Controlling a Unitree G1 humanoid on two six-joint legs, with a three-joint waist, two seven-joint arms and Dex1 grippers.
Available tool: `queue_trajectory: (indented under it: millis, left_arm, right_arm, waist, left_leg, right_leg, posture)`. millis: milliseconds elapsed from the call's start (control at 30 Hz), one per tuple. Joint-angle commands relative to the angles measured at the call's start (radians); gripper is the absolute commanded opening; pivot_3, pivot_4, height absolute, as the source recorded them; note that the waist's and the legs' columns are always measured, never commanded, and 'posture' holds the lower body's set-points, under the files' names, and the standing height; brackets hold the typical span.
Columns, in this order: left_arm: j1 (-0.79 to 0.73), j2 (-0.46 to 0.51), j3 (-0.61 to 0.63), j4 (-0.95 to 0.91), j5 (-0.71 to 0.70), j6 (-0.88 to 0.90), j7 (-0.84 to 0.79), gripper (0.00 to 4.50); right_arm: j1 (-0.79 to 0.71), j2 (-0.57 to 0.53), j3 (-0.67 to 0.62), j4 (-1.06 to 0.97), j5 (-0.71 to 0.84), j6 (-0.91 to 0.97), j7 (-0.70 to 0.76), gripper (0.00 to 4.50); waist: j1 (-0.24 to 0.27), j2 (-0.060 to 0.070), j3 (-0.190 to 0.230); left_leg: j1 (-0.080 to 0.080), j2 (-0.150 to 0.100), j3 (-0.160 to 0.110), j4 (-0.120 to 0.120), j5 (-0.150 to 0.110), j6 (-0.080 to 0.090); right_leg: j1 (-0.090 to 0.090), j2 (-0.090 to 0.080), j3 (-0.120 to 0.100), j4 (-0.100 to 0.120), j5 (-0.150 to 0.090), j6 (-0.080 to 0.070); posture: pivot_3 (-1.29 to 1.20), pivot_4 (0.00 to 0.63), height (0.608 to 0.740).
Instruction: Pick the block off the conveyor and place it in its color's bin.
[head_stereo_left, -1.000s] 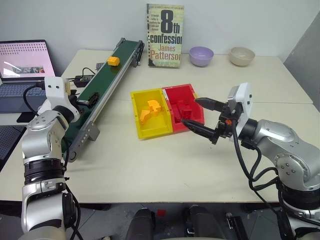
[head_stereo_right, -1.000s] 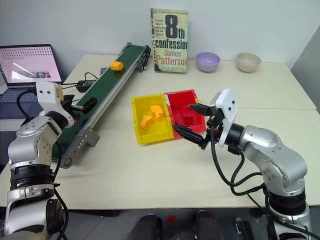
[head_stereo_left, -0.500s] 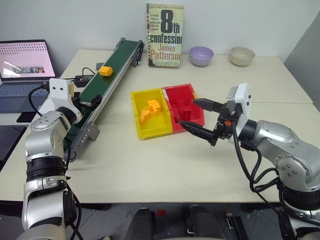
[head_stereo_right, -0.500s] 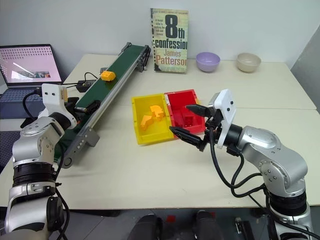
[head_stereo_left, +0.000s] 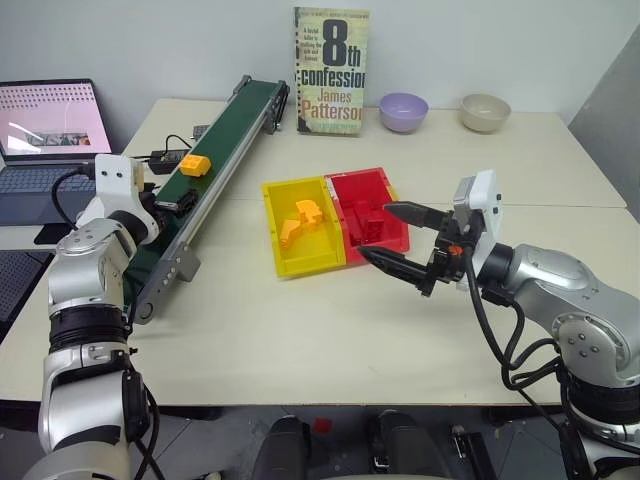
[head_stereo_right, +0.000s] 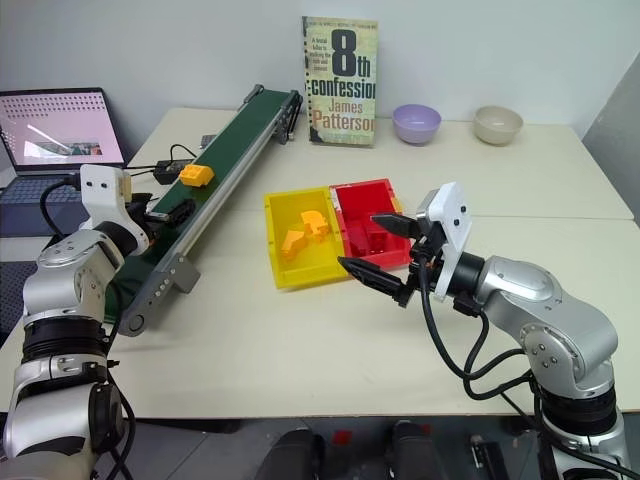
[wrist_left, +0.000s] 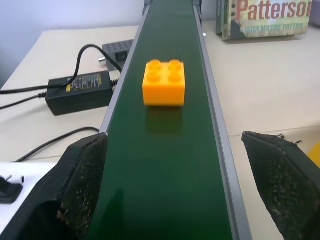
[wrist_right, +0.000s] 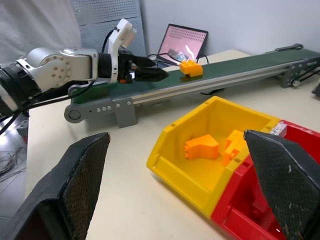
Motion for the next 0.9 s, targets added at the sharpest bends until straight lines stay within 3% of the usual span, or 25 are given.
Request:
queue_trajectory:
  millis: [33,267,300,733,900]
  left_arm:
    - [-0.03,0.022,0.0,0.014,0.009,-0.032,-0.011,4.44]
    - [-0.041,0.029,0.003,0.052,0.021,-0.045,-0.007,4.44]
    - [-0.039,0.029,0.009,0.053,0.017,-0.046,-0.007,4.08]
    - [0.059,0.045,0.042,-0.06,-0.015,0.033,0.01,1.65]
    - [0.075,0.049,0.054,-0.097,-0.022,0.056,0.022,1.53]
  right_arm:
    - [-0.025,-0.012,-0.028,-0.049,0.076,0.019,-0.007,4.5]
    - [-0.029,-0.03,-0.027,-0.061,0.126,0.032,-0.031,4.5]
    - [-0.026,-0.032,-0.026,-0.062,0.126,0.029,-0.033,4.5]
    - [-0.022,-0.047,-0.019,-0.047,0.123,0.002,-0.033,4.5]
    - [-0.028,-0.046,-0.01,-0.034,0.113,-0.008,-0.027,4.5]
  waist:
    - [0.0,0.0,0.0]
    - [0.0,0.0,0.0]
    - [0.0,0.0,0.0]
    - [-0.001,0.0,0.0]
    - [0.0,0.0,0.0]
  left_leg:
    - [0.0,0.0,0.0,0.0,0.0,0.0]
    - [0.0,0.0,-0.001,0.0,0.0,0.0]
    - [0.0,0.0,-0.001,0.0,0.0,0.0]
    - [0.0,0.001,-0.002,0.0,0.0,0.0]
    - [-0.001,0.0,-0.002,0.0,0.0,0.0]
  right_leg:
    - [0.0,0.0,0.0,0.0,0.0,0.0]
    - [0.0,0.0,0.0,0.0,0.0,0.0]
    - [0.0,0.0,0.0,0.0,0.0,0.0]
    - [0.0,-0.004,0.0,0.0,0.0,0.0]
    - [0.0,-0.004,0.0,0.0,0.0,0.0]
  posture:
    - [0.0,0.15,0.74]
    - [0.0,0.15,0.74]
    - [0.0,0.15,0.74]
    - [0.0,0.15,0.74]
    - [0.0,0.15,0.74]
